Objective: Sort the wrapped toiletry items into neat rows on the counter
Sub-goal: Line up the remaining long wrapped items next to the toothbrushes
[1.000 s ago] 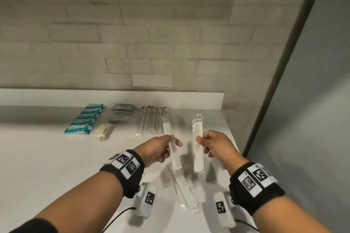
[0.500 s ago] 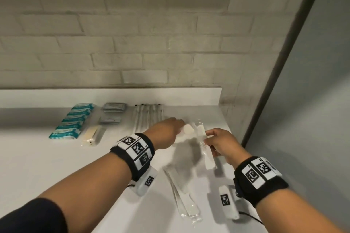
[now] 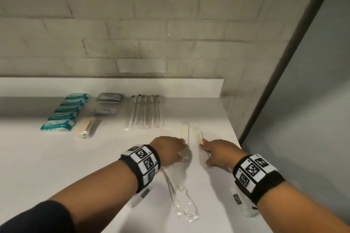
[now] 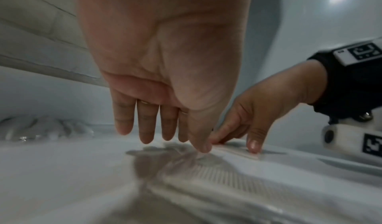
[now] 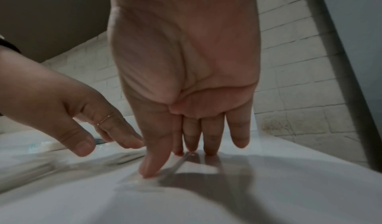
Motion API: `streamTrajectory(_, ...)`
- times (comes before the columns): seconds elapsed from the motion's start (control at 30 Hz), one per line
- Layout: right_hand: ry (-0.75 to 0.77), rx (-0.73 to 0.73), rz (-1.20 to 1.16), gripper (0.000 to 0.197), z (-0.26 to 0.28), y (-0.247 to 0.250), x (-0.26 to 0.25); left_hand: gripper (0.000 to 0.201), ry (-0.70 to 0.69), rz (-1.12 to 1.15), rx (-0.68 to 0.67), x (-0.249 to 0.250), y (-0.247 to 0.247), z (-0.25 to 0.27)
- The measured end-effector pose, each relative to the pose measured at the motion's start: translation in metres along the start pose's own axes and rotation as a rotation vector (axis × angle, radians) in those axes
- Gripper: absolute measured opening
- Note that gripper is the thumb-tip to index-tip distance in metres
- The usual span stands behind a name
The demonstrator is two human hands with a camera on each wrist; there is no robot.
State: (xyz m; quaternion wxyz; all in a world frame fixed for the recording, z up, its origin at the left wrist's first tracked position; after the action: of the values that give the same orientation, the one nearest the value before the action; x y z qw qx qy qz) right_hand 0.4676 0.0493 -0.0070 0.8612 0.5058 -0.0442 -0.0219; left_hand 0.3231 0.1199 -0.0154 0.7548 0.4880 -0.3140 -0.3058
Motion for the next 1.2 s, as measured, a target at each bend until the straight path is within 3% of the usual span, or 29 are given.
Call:
streamTrajectory(0.43, 0.029, 0.024, 0.011, 0.074, -0.081, 0.036, -0.003, 0.044, 0.249, -0.217, 0.071, -0.044, 0.025, -0.066)
streamTrajectory(0.57, -0.015, 0.054, -0.043, 0.068, -0.104, 0.049, -0.002, 0.046, 0.24, -0.231, 0.065, -0.056, 0.03, -0.087)
streamTrajectory(0.8, -0.048, 0.054, -0.062, 0.076, -0.131, 0.059, -0.005, 0.039, 0.22, -0.224, 0.095, -0.062, 0.032, -0.096)
streamTrajectory(0.93, -0.062, 0.058, -0.093, 0.074, -0.133, 0.058, -0.006, 0.038, 0.203, -0.228, 0.093, -0.063, 0.032, -0.096)
streamTrajectory(1.07, -0.04, 0.122, -0.263, 0.087, -0.118, 0.056, -0.006, 0.04, 0.188, -0.22, 0.112, -0.057, 0.038, -0.091)
streamTrajectory(1.13, -0.038, 0.212, -0.367, 0.077, -0.099, 0.053, -0.009, 0.039, 0.198, -0.223, 0.105, -0.056, 0.037, -0.091)
streamTrajectory(1.2, -0.022, 0.25, -0.304, 0.059, -0.074, 0.048, -0.024, 0.037, 0.224, -0.219, 0.086, -0.058, 0.036, -0.093)
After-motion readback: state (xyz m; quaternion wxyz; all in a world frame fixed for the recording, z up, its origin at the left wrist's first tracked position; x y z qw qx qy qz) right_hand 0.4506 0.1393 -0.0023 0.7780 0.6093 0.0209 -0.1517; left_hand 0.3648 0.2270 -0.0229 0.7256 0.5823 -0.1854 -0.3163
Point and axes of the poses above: each hand's wrist, its own z-axis away from the middle knuckle, its own y-axis out of the back of the hand, x = y × z, the point moved 5 cm from there along -z, towards the middle knuckle, and after that the axes turned 8 degrees about z, right-handed, at the moved point
